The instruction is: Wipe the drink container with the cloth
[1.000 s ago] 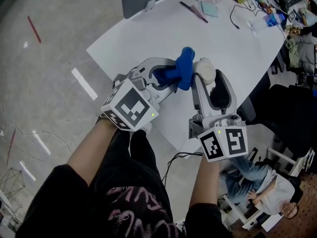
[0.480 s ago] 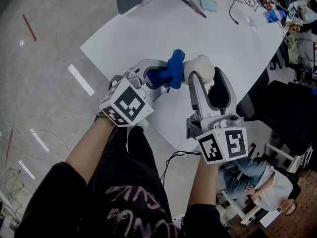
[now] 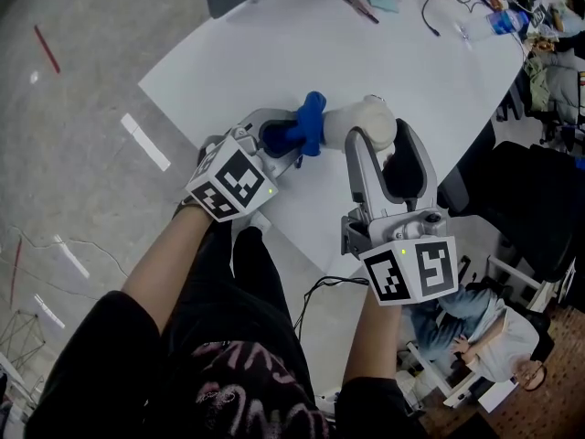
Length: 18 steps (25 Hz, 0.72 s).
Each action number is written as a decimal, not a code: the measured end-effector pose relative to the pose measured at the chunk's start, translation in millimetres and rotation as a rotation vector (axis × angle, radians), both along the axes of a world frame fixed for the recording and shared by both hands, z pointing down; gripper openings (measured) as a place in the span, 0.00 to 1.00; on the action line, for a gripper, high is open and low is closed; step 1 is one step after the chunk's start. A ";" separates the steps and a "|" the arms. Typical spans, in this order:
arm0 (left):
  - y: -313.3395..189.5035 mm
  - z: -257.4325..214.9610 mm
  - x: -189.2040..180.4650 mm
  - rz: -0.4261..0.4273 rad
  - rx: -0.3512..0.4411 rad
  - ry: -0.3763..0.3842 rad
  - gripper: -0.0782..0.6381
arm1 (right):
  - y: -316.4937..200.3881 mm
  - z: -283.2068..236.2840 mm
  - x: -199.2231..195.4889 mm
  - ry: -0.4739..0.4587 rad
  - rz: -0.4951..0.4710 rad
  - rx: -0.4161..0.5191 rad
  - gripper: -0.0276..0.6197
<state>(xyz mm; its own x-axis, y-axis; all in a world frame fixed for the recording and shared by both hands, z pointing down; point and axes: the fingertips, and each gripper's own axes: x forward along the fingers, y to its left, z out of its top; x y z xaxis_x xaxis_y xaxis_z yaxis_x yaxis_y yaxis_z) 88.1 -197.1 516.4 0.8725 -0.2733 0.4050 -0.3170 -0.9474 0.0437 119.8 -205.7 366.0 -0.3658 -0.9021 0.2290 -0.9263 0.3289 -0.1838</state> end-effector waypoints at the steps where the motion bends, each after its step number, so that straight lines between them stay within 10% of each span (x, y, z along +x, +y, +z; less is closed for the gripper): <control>1: 0.5 5.8 0.8 0.006 -0.003 -0.019 0.24 | -0.4 0.4 0.8 0.000 0.001 -0.001 0.46; 18: -1.3 -4.9 -6.3 -0.031 0.004 -0.024 0.24 | -1.1 3.3 3.4 -0.005 0.002 -0.002 0.46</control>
<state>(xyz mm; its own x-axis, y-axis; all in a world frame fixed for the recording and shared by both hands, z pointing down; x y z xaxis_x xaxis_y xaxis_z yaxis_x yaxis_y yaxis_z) 81.8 -198.4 511.5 0.8537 -0.3015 0.4246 -0.3469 -0.9373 0.0321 123.1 -206.8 369.2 -0.3653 -0.9022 0.2293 -0.9260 0.3269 -0.1888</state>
